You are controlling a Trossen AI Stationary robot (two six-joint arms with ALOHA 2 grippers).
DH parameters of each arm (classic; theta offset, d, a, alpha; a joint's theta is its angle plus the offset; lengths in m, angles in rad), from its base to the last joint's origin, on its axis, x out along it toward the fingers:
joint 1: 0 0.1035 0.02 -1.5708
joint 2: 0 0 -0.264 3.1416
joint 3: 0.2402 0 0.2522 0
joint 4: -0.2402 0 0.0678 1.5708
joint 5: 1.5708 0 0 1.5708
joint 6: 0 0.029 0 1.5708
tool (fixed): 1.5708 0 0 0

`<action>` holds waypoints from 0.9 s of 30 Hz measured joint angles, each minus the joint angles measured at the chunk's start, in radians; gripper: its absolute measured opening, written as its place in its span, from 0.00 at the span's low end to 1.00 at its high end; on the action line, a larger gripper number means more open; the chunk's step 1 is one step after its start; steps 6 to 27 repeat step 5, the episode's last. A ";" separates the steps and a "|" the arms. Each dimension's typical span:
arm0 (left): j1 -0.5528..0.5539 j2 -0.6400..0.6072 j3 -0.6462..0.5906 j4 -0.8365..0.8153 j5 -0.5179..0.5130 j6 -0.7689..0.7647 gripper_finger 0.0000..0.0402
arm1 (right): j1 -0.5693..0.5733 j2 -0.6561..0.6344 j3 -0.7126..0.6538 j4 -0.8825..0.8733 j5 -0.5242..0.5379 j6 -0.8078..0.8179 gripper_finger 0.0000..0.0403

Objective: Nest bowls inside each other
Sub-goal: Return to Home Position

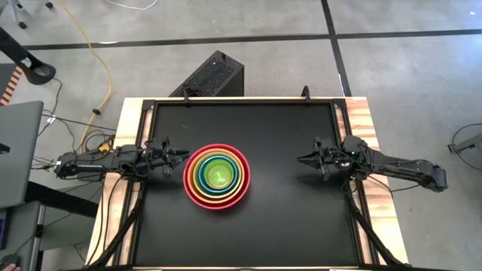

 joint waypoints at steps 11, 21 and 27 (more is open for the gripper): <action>0.000 0.000 0.000 0.000 0.000 0.000 0.19 | 0.000 0.000 0.000 0.000 0.000 0.000 0.16; 0.000 0.000 0.000 0.000 0.000 0.000 0.19 | 0.000 0.000 0.000 0.000 0.000 0.000 0.16; 0.000 0.000 0.000 0.000 0.000 0.000 0.19 | 0.000 0.000 0.000 0.000 0.000 0.000 0.16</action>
